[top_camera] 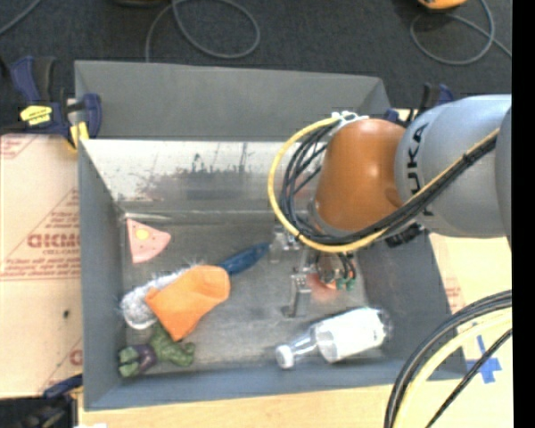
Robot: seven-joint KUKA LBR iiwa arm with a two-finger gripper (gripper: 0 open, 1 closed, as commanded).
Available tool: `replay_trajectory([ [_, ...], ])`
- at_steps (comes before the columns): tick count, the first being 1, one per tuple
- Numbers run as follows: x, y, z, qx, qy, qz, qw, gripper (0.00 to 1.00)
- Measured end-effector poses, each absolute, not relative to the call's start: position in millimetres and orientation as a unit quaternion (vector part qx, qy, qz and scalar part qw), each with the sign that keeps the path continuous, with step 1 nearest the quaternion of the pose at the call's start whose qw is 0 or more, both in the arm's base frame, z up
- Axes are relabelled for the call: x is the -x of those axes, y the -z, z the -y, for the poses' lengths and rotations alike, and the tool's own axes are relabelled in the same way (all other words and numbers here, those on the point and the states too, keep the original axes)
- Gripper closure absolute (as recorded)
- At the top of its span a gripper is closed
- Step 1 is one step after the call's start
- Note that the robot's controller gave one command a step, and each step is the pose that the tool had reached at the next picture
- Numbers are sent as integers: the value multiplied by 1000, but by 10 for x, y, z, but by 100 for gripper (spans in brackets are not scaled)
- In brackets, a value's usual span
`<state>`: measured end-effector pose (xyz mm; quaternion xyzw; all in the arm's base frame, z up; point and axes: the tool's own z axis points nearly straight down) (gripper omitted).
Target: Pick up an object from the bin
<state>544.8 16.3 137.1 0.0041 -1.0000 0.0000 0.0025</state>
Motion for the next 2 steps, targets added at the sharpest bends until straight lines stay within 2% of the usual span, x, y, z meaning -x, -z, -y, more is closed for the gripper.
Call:
replay_trajectory([
  [1,-5466,-1417,-162,-4,0,1000,-2,0],
  [2,-5632,-1145,-600,10,0,1000,-4,0],
])
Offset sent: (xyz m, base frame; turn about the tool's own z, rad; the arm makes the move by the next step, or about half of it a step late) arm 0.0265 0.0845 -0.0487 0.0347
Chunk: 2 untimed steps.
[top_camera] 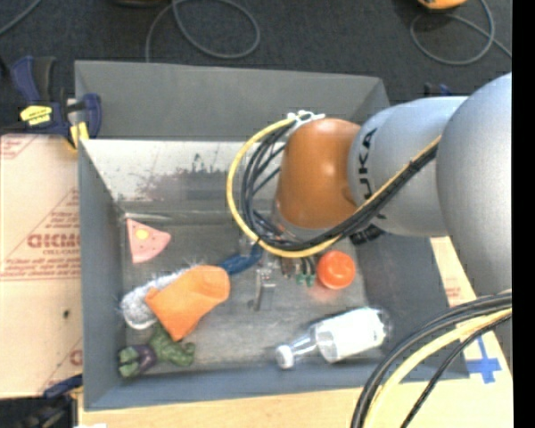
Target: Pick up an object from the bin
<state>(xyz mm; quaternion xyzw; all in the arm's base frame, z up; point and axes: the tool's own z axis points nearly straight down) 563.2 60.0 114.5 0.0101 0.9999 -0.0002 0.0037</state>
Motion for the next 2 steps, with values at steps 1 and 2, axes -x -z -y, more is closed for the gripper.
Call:
replay_trajectory([
  [1,-5689,-1186,-948,-55,-1,-998,-3,0],
  [2,-5794,-1224,-1046,-85,-2,-996,8,0],
])
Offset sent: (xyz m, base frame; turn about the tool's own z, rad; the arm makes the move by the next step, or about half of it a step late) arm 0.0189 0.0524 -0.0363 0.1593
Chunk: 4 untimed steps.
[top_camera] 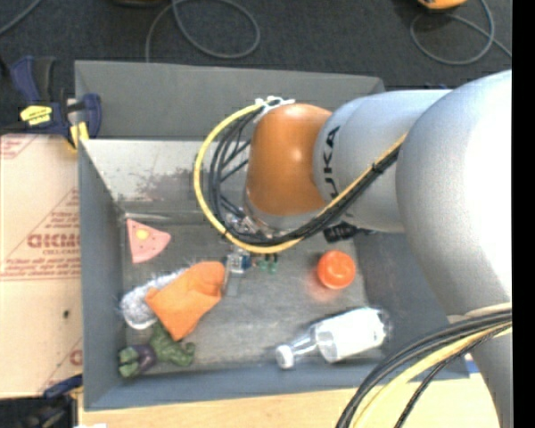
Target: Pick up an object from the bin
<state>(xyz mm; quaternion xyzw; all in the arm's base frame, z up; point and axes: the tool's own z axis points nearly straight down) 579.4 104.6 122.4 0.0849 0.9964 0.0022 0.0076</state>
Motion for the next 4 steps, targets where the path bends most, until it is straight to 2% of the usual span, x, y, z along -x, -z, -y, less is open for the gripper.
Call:
replay_trajectory([
  [1,-5698,-986,-1083,-47,0,-999,1,0],
  [2,-5735,-700,-1742,144,0,-990,9,100],
  [3,-5735,-700,-1742,143,0,-990,9,100],
  [4,-5728,-1021,-1762,146,1,-989,3,100],
])
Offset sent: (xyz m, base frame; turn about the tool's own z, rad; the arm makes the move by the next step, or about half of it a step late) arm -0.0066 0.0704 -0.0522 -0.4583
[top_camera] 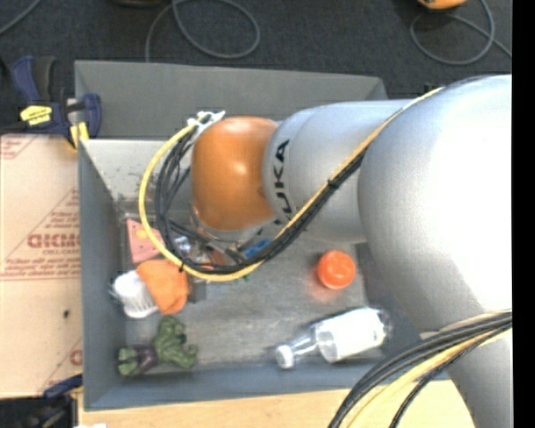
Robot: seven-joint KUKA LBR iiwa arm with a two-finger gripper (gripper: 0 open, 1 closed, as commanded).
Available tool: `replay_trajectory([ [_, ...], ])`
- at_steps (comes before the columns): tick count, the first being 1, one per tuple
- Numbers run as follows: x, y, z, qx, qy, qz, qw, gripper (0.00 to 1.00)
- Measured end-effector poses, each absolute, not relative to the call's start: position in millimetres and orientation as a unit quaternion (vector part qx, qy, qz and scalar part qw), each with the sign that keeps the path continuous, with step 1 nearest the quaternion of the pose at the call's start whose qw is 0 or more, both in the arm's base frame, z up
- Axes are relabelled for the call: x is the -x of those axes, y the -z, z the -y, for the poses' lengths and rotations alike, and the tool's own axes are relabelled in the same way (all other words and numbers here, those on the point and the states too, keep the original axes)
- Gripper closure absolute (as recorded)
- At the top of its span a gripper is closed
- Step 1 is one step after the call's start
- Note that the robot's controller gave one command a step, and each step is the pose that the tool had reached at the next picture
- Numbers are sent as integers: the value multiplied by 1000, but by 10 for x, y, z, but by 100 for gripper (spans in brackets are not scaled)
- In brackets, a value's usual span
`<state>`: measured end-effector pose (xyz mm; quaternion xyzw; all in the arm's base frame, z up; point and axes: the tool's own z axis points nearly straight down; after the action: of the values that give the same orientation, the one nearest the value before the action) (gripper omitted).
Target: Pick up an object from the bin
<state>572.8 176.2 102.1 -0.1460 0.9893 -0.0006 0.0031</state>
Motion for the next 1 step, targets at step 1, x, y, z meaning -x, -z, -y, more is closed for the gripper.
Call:
replay_trajectory([
  [1,-5870,-1382,-1941,138,-1,-990,13,100],
])
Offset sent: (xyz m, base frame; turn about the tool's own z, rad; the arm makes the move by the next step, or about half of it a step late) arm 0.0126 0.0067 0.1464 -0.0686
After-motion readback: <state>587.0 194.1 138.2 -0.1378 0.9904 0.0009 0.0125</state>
